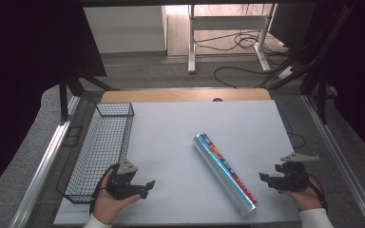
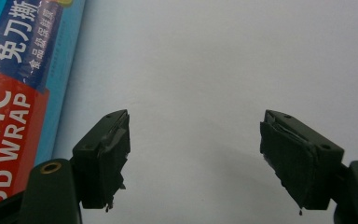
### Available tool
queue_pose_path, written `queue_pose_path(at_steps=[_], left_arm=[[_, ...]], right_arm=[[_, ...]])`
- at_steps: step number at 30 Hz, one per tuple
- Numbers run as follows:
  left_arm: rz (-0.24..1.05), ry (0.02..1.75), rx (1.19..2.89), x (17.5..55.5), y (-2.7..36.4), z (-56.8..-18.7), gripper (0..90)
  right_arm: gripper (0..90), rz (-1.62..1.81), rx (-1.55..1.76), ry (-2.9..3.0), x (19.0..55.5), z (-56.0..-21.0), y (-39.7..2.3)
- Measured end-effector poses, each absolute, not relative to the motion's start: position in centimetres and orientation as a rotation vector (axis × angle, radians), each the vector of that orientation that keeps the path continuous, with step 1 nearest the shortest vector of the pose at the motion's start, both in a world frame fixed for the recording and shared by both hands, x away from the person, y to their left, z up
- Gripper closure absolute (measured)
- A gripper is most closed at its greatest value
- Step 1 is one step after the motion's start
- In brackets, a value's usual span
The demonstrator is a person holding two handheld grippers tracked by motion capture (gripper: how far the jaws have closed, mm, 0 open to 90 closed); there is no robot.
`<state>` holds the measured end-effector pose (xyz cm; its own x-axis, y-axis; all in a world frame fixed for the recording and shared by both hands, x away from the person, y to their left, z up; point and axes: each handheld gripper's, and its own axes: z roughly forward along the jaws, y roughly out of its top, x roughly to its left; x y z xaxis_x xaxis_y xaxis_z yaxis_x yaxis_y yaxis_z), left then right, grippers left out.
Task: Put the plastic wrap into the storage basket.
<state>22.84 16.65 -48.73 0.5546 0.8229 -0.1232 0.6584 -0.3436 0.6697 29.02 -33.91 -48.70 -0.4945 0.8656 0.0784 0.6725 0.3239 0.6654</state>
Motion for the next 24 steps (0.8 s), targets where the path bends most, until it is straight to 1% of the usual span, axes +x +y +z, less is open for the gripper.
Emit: queue_pose_path(at_steps=[14,24], left_arm=[[0.31,1.198,2.089,22.82,16.99,-48.6,17.6],[0.298,1.222,2.073,22.9,17.29,-48.49,18.5]], right_arm=[[27.9,0.932,1.401,2.323,29.0,-48.78,-33.8],[28.1,0.906,1.397,2.322,28.97,-48.65,-33.83]])
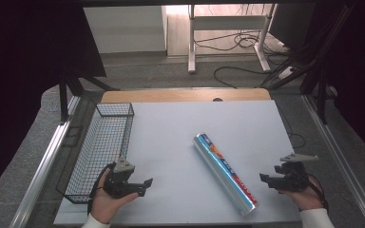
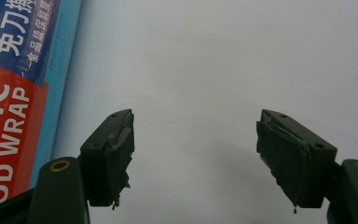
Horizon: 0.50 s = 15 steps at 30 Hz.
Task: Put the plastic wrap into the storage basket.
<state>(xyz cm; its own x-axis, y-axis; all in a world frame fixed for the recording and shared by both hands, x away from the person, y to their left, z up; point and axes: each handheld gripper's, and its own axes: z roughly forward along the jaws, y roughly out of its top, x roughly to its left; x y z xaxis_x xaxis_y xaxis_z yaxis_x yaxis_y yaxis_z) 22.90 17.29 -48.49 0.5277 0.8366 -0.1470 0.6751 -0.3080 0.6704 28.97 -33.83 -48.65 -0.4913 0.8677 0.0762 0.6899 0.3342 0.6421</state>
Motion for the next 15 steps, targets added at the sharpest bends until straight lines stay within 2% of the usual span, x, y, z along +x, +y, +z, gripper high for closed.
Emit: queue_pose_path(at_steps=[15], left_arm=[[0.312,1.226,2.056,22.9,17.3,-47.2,18.2]], right_arm=[[27.8,0.88,1.399,2.32,29.3,-46.7,-32.4]])
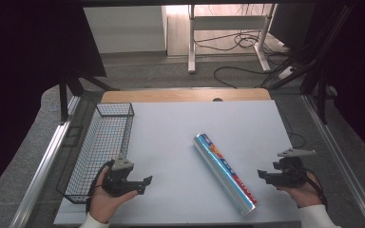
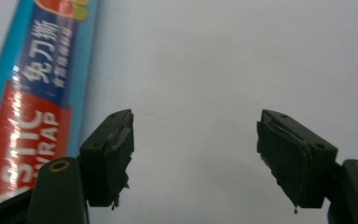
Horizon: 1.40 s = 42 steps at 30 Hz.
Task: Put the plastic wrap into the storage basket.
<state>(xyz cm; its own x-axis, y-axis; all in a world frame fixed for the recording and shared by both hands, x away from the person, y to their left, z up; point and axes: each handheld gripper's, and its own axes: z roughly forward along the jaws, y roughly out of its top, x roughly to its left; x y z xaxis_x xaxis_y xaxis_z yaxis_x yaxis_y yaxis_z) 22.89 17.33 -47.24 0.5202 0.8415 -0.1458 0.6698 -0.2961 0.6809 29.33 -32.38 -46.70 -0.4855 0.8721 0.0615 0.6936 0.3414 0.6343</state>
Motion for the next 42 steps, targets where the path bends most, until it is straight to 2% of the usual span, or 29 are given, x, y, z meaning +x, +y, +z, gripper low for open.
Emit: queue_pose_path(at_steps=[6,25,42], left_arm=[[0.29,1.21,2.071,22.8,17.1,-47.6,18.3],[0.289,1.215,2.088,22.8,16.9,-47.8,18.2],[0.287,1.213,2.09,22.7,17.0,-48.0,17.8]], right_arm=[[28.1,0.883,1.334,2.366,29.4,-44.8,-30.1],[26.6,0.858,1.165,2.563,29.8,-42.6,-23.1],[24.0,0.654,1.179,2.657,32.6,-45.3,-18.3]])
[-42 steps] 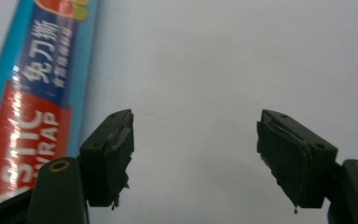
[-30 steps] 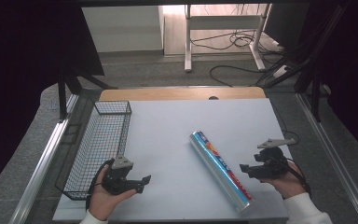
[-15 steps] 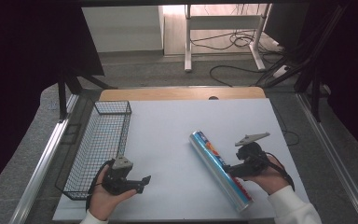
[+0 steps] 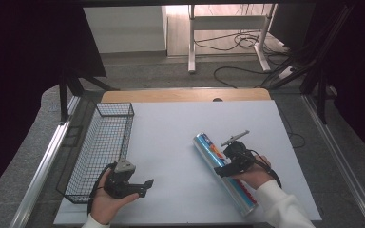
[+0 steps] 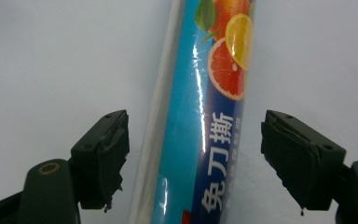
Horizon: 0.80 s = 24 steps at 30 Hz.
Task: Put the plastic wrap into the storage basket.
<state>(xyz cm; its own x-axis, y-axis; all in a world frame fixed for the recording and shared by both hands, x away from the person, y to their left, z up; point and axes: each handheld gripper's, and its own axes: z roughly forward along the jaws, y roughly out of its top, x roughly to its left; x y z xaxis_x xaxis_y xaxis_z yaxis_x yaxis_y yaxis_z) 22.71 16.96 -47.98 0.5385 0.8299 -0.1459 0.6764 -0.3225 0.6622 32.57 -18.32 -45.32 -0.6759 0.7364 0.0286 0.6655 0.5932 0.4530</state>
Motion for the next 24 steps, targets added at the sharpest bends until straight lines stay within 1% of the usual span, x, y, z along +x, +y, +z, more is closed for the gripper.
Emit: queue_pose_path(at_steps=[13,20,23,24], left_arm=[[0.283,1.209,2.107,22.7,16.8,-48.3,17.5],[0.282,1.205,2.119,22.7,16.7,-48.5,17.4],[0.283,1.205,2.124,22.7,16.6,-48.6,17.4],[0.283,1.203,2.124,22.7,16.6,-48.6,17.4]], right_arm=[[23.8,0.525,1.221,2.689,34.0,-47.6,-16.9],[23.9,0.47,1.233,2.721,33.8,-48.6,-16.7],[26.2,0.445,1.247,2.728,34.0,-49.1,-16.7],[28.4,0.437,1.274,2.743,34.1,-49.4,-16.7]])
